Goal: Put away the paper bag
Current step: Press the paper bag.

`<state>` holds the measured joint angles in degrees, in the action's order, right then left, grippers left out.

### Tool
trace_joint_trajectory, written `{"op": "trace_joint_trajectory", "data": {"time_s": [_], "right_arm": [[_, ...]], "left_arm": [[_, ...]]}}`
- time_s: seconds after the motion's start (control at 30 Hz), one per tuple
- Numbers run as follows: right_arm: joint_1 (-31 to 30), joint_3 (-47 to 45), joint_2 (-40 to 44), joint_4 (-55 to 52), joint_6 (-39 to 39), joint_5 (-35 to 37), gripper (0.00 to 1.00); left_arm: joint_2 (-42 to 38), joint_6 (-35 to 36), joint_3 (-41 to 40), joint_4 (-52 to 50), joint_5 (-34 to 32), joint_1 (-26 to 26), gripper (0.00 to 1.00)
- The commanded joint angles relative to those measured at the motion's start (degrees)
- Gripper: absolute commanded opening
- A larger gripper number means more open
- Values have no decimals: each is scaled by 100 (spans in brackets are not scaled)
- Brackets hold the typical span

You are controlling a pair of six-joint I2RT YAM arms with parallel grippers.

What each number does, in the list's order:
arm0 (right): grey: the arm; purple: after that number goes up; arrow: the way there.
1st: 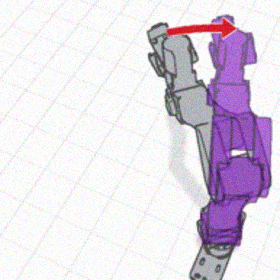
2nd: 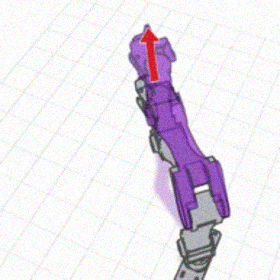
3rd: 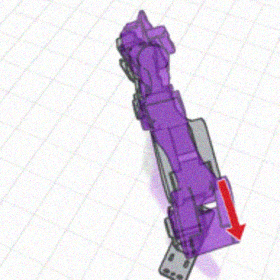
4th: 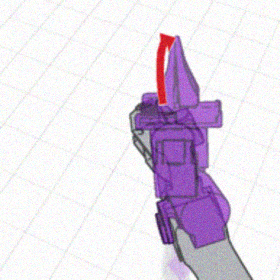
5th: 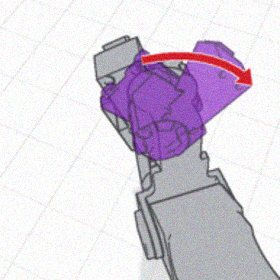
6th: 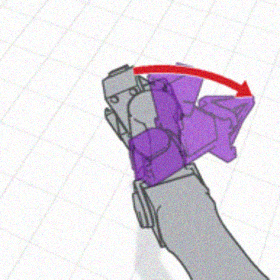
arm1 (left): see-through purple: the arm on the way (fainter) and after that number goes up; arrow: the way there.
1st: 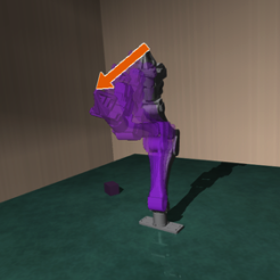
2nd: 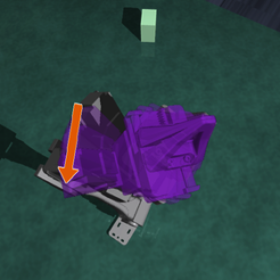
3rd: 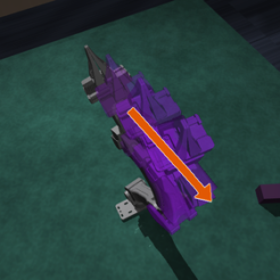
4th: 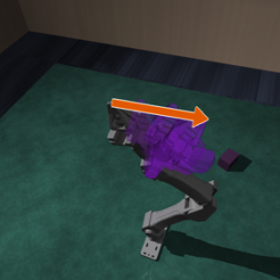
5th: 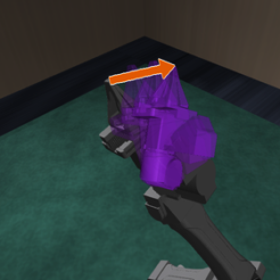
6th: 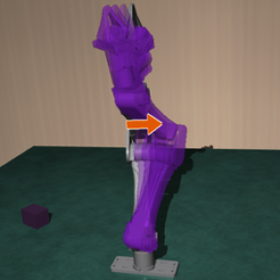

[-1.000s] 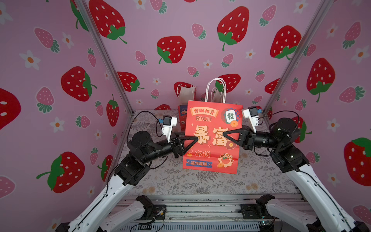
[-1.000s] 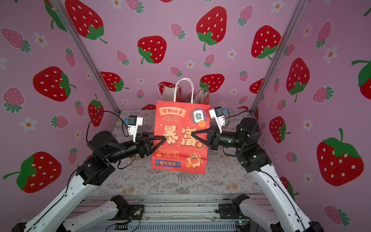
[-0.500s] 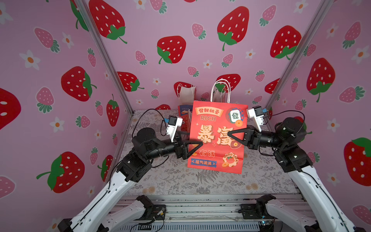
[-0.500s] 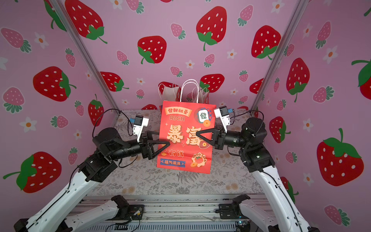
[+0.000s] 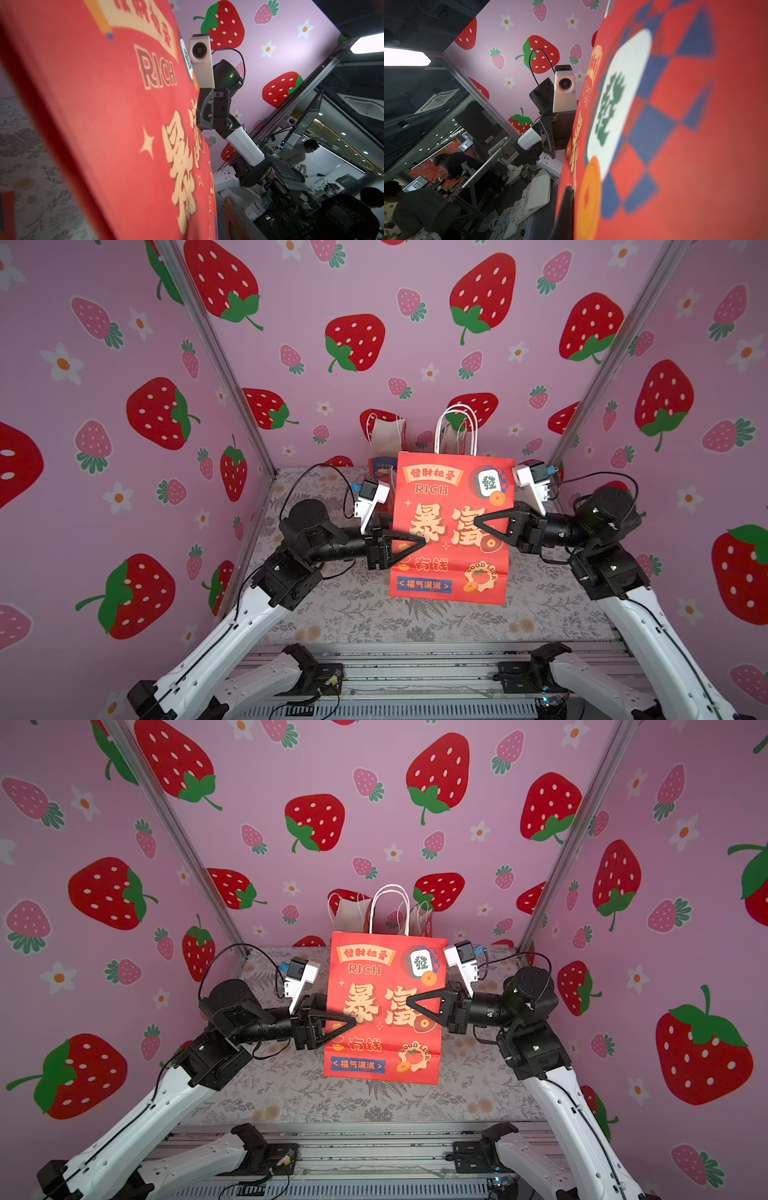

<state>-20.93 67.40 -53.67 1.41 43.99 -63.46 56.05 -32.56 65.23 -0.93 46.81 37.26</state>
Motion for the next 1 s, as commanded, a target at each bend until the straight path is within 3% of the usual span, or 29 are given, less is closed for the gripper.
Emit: {"op": "trace_joint_trajectory", "data": {"time_s": [0.0,0.2,0.43,0.53,0.57,0.7,0.87,0.97], "right_arm": [[18,-11,49,304,128,21,0],[18,-7,34,436,266,64,0],[10,-33,31,518,333,-33,0],[3,-38,8,518,330,-117,0],[0,-32,6,505,330,-148,3],[-23,-9,-31,402,254,-302,22],[-103,75,-14,-95,-151,-504,58],[-173,141,18,-403,-425,-617,67]], "left_arm": [[4,14,-32,138,276,115,58],[137,356,107,-371,82,338,56],[42,426,111,-476,-275,360,16],[-39,434,109,-513,-460,358,7],[-63,428,113,-515,-528,358,0],[-162,386,139,-554,-753,361,0],[-277,332,165,-544,-891,359,0],[-370,325,153,-533,-941,354,0]]}}
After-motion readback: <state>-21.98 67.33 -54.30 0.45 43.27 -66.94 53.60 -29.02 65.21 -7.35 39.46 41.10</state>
